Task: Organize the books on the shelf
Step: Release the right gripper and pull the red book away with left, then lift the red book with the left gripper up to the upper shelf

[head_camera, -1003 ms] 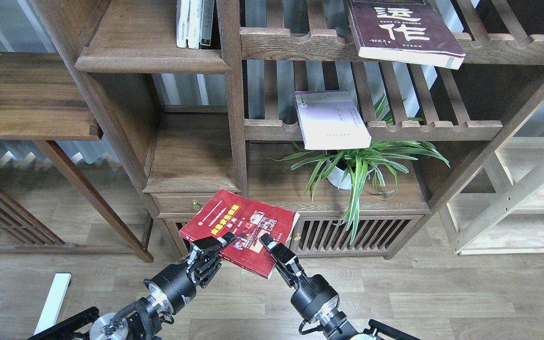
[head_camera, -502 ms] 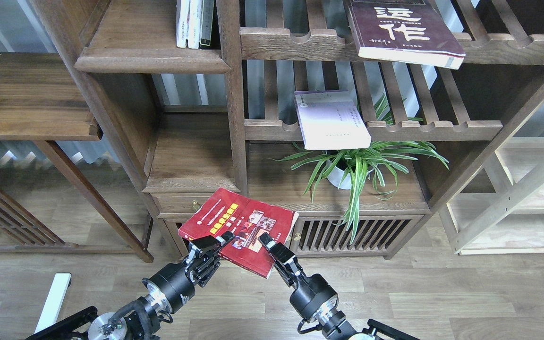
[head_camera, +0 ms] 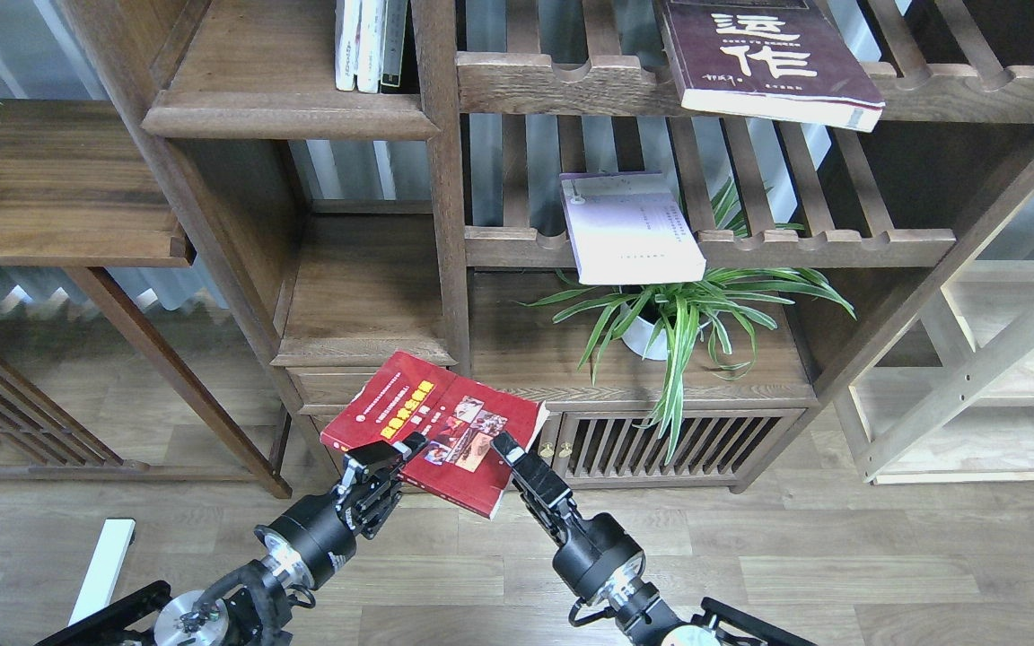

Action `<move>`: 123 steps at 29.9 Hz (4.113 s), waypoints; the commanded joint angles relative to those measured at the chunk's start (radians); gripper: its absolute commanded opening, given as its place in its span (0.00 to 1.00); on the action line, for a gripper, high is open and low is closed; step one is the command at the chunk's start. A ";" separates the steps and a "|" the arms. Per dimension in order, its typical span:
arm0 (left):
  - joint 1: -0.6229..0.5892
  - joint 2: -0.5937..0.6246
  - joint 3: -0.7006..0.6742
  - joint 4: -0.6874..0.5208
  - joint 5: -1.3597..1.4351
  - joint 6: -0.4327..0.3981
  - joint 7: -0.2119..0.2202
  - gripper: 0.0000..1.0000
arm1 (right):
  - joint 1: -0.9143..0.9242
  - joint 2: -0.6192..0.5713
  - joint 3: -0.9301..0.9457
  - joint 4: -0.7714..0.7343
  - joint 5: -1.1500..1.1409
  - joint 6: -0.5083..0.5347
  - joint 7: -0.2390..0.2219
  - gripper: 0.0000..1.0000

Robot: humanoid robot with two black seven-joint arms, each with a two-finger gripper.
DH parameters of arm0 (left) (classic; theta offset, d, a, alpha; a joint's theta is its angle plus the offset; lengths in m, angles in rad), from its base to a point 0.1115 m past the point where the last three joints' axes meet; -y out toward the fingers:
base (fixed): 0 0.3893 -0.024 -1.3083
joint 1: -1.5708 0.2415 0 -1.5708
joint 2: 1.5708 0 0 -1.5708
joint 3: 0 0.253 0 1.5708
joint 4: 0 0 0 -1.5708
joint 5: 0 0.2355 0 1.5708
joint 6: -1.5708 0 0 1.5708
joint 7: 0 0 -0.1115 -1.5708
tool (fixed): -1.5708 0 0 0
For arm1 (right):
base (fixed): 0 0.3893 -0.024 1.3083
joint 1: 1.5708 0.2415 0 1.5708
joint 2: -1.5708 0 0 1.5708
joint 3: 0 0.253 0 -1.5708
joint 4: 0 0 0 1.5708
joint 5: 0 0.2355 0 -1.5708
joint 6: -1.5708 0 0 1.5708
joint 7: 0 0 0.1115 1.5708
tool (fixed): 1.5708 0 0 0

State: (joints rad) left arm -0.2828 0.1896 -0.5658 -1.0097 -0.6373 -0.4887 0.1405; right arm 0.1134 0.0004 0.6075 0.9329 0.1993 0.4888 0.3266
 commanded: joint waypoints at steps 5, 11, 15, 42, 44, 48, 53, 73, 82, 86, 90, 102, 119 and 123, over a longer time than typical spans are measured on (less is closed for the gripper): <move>0.014 0.047 -0.006 -0.004 0.001 0.000 -0.005 0.04 | 0.000 0.000 0.184 -0.156 0.000 0.000 0.003 1.00; 0.022 0.062 -0.017 -0.013 0.047 0.000 -0.018 0.05 | -0.021 0.000 0.282 -0.172 0.002 0.000 0.011 1.00; 0.027 0.070 -0.040 -0.014 0.105 0.000 -0.022 0.05 | -0.032 0.000 0.311 -0.172 0.002 0.000 0.014 1.00; 0.123 0.241 -0.383 -0.237 0.708 0.000 -0.010 0.05 | 0.005 0.000 0.406 -0.275 0.005 0.000 -0.031 1.00; 0.155 0.287 -0.423 -0.338 0.758 0.000 -0.007 0.05 | 0.002 0.000 0.423 -0.275 0.005 0.000 -0.031 1.00; 0.201 0.343 -0.488 -0.489 0.815 0.000 -0.001 0.06 | 0.002 -0.006 0.448 -0.269 0.006 0.000 -0.031 1.00; 0.266 0.366 -0.623 -0.569 0.955 0.000 0.080 0.06 | 0.014 -0.017 0.457 -0.266 0.006 0.000 -0.031 1.00; 0.347 0.352 -1.071 -0.702 1.200 0.000 0.209 0.06 | 0.045 0.000 0.456 -0.275 0.008 0.000 -0.034 1.00; 0.268 0.361 -1.154 -0.695 1.210 0.000 0.277 0.06 | 0.078 0.000 0.454 -0.279 0.009 0.000 -0.034 1.00; 0.217 0.346 -1.160 -0.696 1.213 0.000 0.275 0.05 | 0.081 0.000 0.454 -0.283 0.009 0.000 -0.034 1.00; 0.197 0.277 -1.187 -0.695 1.237 0.000 0.263 0.05 | 0.081 0.000 0.452 -0.289 0.022 0.000 -0.034 1.00; 0.146 0.268 -1.212 -0.675 1.242 0.000 0.289 0.05 | 0.089 0.000 0.454 -0.290 0.025 0.000 -0.034 1.00; -0.001 0.274 -1.203 -0.612 1.231 0.000 0.348 0.05 | 0.086 0.000 0.454 -0.290 0.031 0.000 -0.034 1.00; -0.053 0.274 -1.192 -0.586 1.231 0.000 0.348 0.06 | 0.086 0.000 0.454 -0.289 0.031 0.000 -0.034 1.00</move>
State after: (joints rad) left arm -0.2995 0.4633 -1.7642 -1.6135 0.5944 -0.4887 0.4885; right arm 0.1995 0.0000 1.0613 0.6428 0.2302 0.4887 0.2930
